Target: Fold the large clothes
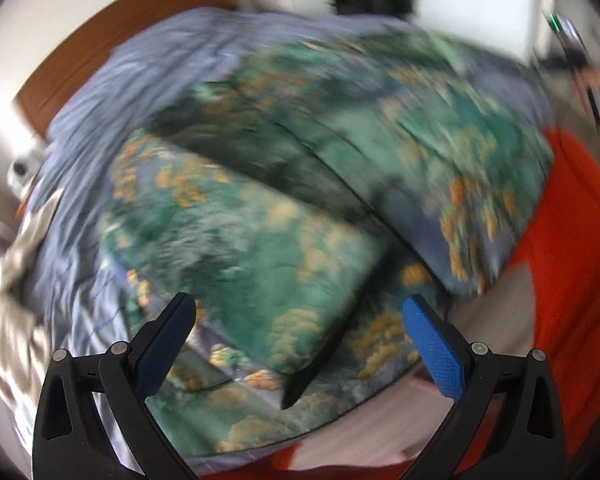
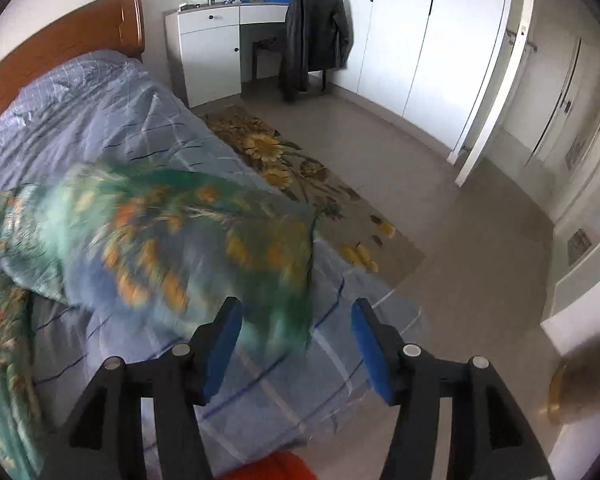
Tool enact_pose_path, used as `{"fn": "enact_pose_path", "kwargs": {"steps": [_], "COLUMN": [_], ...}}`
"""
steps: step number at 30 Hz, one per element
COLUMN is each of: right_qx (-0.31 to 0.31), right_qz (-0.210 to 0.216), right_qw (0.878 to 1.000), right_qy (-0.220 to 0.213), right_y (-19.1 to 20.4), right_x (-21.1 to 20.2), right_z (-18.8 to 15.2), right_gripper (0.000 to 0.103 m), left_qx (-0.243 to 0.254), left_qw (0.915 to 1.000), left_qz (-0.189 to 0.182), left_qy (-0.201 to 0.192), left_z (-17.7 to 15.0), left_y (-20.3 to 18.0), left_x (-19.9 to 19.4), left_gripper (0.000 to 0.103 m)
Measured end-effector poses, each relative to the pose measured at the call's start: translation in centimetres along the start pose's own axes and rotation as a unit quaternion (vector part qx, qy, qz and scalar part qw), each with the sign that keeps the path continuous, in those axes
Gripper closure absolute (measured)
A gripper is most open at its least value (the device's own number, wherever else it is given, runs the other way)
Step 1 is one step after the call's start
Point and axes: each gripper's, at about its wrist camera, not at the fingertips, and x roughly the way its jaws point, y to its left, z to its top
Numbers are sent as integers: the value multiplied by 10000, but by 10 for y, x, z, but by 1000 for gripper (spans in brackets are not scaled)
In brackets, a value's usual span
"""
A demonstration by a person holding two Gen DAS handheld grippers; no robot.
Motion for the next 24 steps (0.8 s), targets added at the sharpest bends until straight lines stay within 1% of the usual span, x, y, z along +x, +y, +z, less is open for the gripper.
{"fn": "enact_pose_path", "kwargs": {"steps": [2,4,6,7,8,9,10,11,12,13,14,15,17,19,20,22,23,24], "right_qx": [43,-20,-91,-162,-223,-296,-436,-526,-682,-824,-908,-1037,-1227,-1436,-1573,-1759,-1854,-1940], "right_qz": [263,531,771,962,1109,1234,1403,1499,1652,1784,1869,2002,2173,2317,2388,2451,2472,2482], "right_qw": [9996,9981,9960,9938,9918,9897,9865,9844,9805,9767,9742,9699,9637,9571,9529,9474,9446,9421], "right_qy": [-116,-313,-444,-528,-596,-655,-722,-758,-818,-863,-887,-919,-951,-980,-1010,-1067,-1107,-1149], "right_y": [2,12,22,33,36,39,52,62,77,91,99,112,128,145,155,166,171,175], "right_x": [-19,-45,-63,-76,-83,-91,-102,-108,-118,-126,-130,-137,-148,-158,-164,-173,-176,-179], "right_z": [-7,-15,-17,-20,-21,-23,-27,-29,-32,-35,-37,-40,-46,-52,-54,-57,-59,-60], "right_gripper": [45,44,44,44,44,42,42,42,42,42,41,41,41,41,41,41,41,42], "left_qx": [542,833,857,768,625,504,259,86,-78,-210,-428,-604,-991,-1551,-1852,-2460,-2654,-3006], "left_qw": [9985,9961,9956,9962,9972,9978,9982,9975,9958,9936,9901,9892,9868,9803,9749,9607,9554,9447], "left_qz": [58,79,99,57,-58,-160,-382,-594,-831,-1053,-1289,-1306,-1280,-1146,-1054,-786,-665,-417], "left_qy": [96,264,367,400,412,396,373,378,363,353,341,275,-25,-436,-644,-1016,-1113,-1239], "left_z": [-4,-6,-6,-6,-5,-3,-2,-2,-3,-3,-3,-4,-3,-5,-11,-24,-25,-39], "left_y": [-15,-22,-17,-11,-4,1,12,20,29,35,44,50,70,102,121,162,178,205], "left_x": [16,36,53,58,61,61,60,58,55,53,49,44,24,-4,-20,-50,-55,-69], "left_gripper": [0,0,0,0,3,7,19,34,45,74,95,95,95,95,95,95,95,95]}}
